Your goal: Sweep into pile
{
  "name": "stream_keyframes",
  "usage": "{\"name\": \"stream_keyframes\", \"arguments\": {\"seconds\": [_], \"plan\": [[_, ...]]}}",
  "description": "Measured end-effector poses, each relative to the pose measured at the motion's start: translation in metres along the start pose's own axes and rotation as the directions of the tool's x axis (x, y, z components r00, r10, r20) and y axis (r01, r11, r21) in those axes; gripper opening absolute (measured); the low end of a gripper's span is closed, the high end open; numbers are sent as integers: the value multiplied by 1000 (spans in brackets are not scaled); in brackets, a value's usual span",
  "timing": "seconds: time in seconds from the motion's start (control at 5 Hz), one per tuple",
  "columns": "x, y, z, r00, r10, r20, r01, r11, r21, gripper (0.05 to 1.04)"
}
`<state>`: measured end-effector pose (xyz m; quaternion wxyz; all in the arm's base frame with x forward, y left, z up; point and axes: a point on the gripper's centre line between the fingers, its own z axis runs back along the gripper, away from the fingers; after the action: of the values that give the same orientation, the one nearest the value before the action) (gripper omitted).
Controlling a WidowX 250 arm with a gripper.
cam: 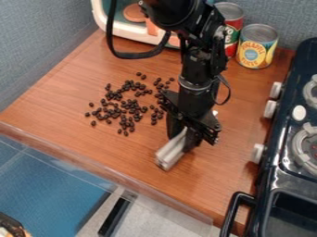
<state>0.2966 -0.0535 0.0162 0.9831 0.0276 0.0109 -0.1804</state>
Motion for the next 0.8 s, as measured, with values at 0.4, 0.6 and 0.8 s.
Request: {"name": "stream_keyframes", "arguments": {"seconds": [0.4, 0.6, 0.8], "plan": [[15, -6, 40, 995, 89, 34, -87, 994, -67, 375], [35, -4, 92, 940, 305, 152, -275, 943, -189, 375], [24, 26, 131, 810, 555, 190, -499, 822, -274, 375]]}}
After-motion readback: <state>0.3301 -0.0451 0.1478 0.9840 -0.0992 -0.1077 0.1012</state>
